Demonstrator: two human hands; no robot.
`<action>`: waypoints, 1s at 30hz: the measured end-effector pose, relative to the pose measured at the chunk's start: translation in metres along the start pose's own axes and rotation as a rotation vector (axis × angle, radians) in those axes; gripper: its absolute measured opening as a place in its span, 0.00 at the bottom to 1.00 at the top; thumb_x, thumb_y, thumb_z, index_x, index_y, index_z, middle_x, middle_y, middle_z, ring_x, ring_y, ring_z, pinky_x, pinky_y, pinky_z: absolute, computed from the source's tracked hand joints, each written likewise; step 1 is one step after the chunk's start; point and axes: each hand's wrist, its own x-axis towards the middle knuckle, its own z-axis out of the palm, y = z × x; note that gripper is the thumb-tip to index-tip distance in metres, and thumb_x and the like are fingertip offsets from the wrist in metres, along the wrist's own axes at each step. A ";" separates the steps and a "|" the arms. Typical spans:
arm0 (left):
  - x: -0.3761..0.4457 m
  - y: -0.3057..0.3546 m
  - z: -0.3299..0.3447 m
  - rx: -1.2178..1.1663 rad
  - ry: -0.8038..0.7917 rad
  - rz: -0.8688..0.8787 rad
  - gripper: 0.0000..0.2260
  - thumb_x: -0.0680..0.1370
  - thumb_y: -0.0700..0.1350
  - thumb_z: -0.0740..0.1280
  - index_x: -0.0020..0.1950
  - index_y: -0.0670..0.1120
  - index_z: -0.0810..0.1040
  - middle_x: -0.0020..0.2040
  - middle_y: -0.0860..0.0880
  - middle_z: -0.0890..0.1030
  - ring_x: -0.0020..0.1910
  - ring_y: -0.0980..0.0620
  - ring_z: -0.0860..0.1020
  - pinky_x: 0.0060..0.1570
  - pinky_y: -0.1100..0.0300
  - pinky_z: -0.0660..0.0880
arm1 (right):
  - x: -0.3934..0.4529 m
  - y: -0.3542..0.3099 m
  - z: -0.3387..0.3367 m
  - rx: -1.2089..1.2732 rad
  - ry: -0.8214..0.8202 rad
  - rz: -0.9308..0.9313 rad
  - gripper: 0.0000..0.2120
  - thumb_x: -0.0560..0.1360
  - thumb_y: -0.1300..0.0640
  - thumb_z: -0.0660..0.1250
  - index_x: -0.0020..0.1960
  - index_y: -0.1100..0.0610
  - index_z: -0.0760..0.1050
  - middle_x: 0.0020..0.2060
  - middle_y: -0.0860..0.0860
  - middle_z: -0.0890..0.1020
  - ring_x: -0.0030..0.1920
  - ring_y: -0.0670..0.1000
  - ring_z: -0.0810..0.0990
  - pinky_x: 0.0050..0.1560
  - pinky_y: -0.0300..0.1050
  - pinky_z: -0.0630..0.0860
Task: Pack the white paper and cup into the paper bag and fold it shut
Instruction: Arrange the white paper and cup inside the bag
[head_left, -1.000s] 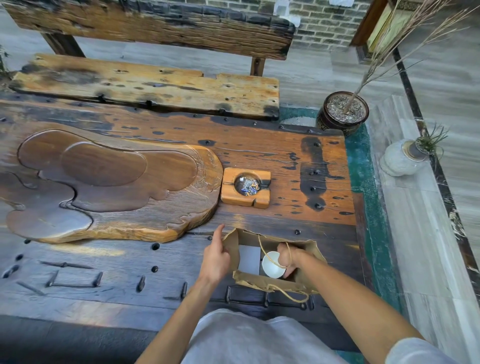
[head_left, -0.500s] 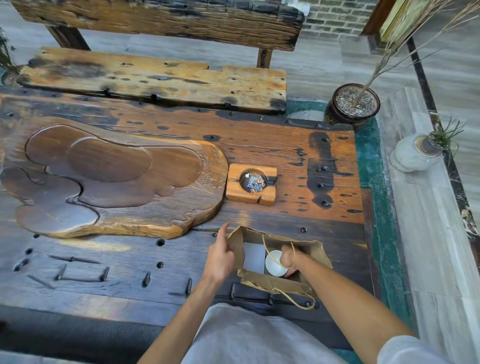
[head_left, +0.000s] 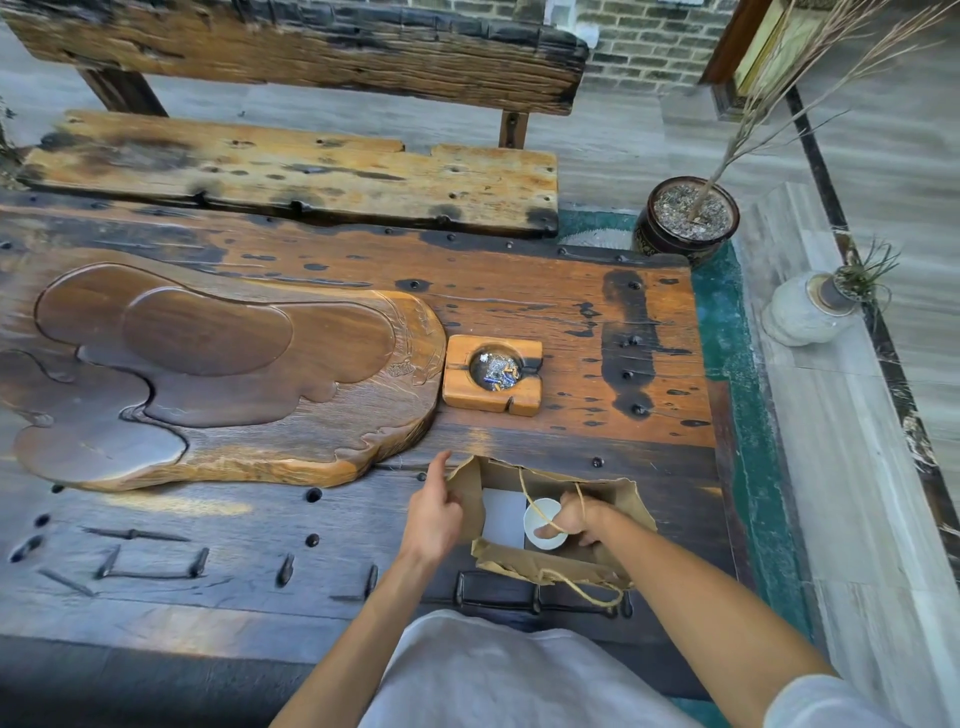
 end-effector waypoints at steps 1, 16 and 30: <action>0.000 0.000 0.000 -0.001 -0.006 0.005 0.30 0.76 0.32 0.54 0.77 0.51 0.60 0.60 0.38 0.79 0.54 0.39 0.79 0.50 0.49 0.76 | 0.000 0.001 -0.001 -0.058 0.007 -0.008 0.42 0.71 0.39 0.72 0.75 0.59 0.61 0.70 0.56 0.71 0.63 0.56 0.77 0.64 0.49 0.77; -0.015 0.005 0.006 0.007 -0.079 0.087 0.26 0.78 0.36 0.60 0.76 0.50 0.63 0.55 0.42 0.82 0.52 0.44 0.80 0.47 0.57 0.74 | -0.068 0.006 -0.018 -0.117 0.067 -0.289 0.47 0.71 0.30 0.62 0.79 0.59 0.56 0.78 0.54 0.61 0.76 0.55 0.63 0.74 0.48 0.62; -0.014 0.009 -0.011 -0.123 -0.204 0.127 0.28 0.77 0.46 0.72 0.74 0.51 0.65 0.71 0.53 0.71 0.67 0.49 0.74 0.64 0.49 0.76 | -0.168 0.060 -0.065 0.238 -0.130 -0.449 0.30 0.75 0.38 0.67 0.67 0.59 0.74 0.64 0.52 0.80 0.60 0.45 0.81 0.65 0.42 0.76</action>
